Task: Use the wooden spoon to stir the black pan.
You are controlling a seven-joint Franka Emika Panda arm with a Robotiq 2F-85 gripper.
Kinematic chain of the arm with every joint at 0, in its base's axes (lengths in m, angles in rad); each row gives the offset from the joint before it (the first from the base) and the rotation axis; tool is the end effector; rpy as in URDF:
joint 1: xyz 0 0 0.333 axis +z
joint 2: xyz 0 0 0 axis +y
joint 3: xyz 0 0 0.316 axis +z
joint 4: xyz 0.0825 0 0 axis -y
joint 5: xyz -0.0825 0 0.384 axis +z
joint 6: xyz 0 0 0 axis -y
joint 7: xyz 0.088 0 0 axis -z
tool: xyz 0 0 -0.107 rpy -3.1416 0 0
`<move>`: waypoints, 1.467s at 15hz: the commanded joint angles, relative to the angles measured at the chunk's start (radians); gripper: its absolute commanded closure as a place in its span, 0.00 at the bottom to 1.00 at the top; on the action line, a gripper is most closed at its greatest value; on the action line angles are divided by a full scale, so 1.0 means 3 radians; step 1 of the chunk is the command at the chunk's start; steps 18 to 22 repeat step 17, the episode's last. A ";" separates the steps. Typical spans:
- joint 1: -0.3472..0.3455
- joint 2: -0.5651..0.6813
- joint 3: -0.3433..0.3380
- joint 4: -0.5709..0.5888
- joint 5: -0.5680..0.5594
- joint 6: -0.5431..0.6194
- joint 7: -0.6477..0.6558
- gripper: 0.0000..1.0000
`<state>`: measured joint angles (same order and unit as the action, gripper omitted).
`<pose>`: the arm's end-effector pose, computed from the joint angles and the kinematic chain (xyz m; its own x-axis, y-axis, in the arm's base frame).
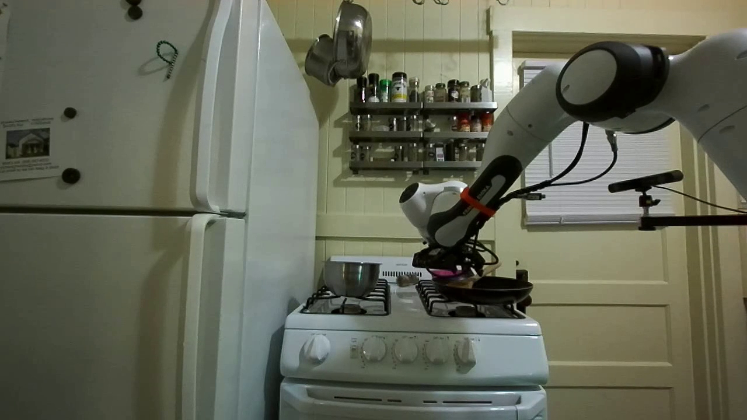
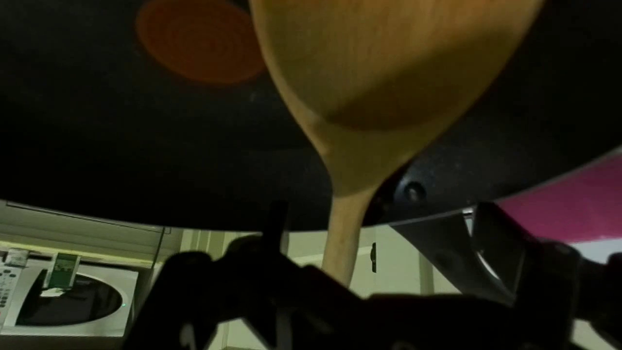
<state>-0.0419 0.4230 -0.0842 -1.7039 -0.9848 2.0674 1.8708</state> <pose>0.6587 -0.1212 0.3648 0.0829 -0.6337 0.7691 -0.9948 -0.0979 0.0266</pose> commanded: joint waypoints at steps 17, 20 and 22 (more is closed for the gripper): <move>-0.0199 -0.1849 0.0041 -0.0105 0.2021 0.0913 -0.3066 0.00; -0.0199 -0.1849 0.0041 -0.0105 0.2021 0.0913 -0.3066 0.00; -0.0199 -0.1849 0.0041 -0.0105 0.2021 0.0913 -0.3066 0.00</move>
